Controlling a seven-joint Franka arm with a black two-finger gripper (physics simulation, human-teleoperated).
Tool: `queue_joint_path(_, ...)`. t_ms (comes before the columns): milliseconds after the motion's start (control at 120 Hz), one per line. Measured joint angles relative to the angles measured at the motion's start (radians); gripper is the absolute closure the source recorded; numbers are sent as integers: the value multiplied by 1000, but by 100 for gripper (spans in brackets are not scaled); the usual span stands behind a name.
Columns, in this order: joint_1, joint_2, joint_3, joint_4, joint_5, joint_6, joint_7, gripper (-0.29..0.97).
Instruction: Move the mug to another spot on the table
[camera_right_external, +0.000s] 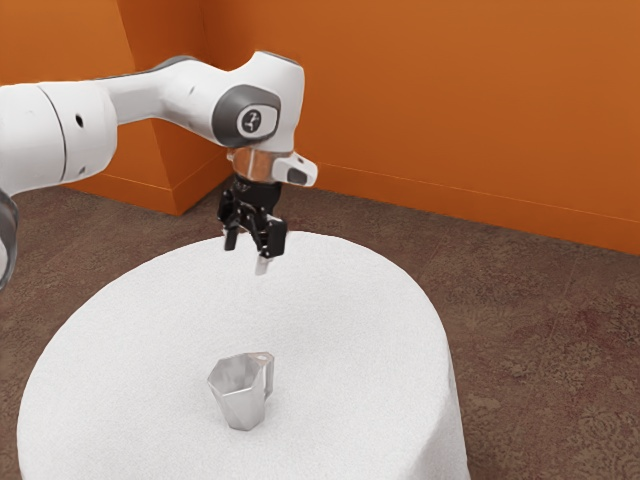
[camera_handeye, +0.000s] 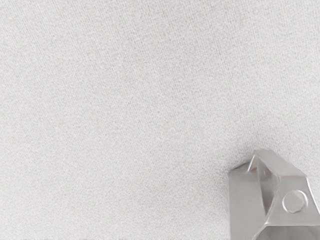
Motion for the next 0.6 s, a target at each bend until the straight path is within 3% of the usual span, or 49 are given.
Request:
queue_joint_path(350,-1,-4,1,-97,-46,-1,-52,0)
queue_joint_path(600,-1,-20,1,-218,-91,68,-109,0)
